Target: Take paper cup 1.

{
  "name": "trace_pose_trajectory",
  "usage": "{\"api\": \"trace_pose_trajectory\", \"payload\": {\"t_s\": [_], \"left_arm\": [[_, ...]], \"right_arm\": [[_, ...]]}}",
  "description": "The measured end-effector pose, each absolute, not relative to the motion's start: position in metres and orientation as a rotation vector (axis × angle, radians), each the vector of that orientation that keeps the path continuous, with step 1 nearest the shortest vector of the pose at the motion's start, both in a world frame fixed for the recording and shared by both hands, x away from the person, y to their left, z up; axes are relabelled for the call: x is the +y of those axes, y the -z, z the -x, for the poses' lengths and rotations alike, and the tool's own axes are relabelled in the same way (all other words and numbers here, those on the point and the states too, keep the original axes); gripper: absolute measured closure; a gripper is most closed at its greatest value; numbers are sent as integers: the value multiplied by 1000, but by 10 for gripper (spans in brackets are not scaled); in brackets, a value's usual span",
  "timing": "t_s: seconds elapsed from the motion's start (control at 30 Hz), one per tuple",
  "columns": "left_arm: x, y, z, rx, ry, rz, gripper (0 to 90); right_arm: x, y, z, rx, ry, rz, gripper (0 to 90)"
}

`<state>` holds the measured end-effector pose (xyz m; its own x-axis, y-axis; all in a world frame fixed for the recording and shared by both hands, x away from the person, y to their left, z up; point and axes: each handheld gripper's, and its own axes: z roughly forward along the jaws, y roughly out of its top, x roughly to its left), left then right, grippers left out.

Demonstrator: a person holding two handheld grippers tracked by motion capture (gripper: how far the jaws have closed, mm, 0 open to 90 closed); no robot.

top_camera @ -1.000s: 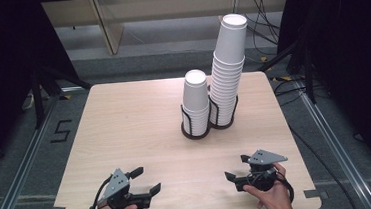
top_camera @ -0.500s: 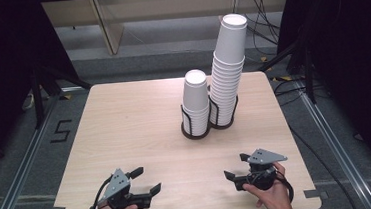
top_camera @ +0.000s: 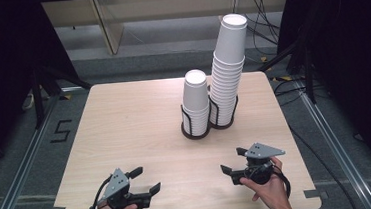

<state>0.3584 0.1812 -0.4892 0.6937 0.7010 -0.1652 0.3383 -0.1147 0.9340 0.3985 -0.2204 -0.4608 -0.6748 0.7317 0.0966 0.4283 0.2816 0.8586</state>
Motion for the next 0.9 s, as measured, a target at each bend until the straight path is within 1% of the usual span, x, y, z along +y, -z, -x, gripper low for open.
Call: {"api": "trace_pose_trajectory", "payload": {"t_s": [0.23, 0.63, 0.9], "left_arm": [[182, 488, -357, 847, -385, -1724, 144], [182, 489, -358, 854, -385, -1733, 144], [183, 489, -359, 841, -382, -1722, 144]], "right_arm": [[-210, 441, -408, 2246, -1339, -1010, 164], [-198, 418, -420, 2236, -1351, -999, 170], [-184, 400, -434, 2203, -1414, -970, 172]]}}
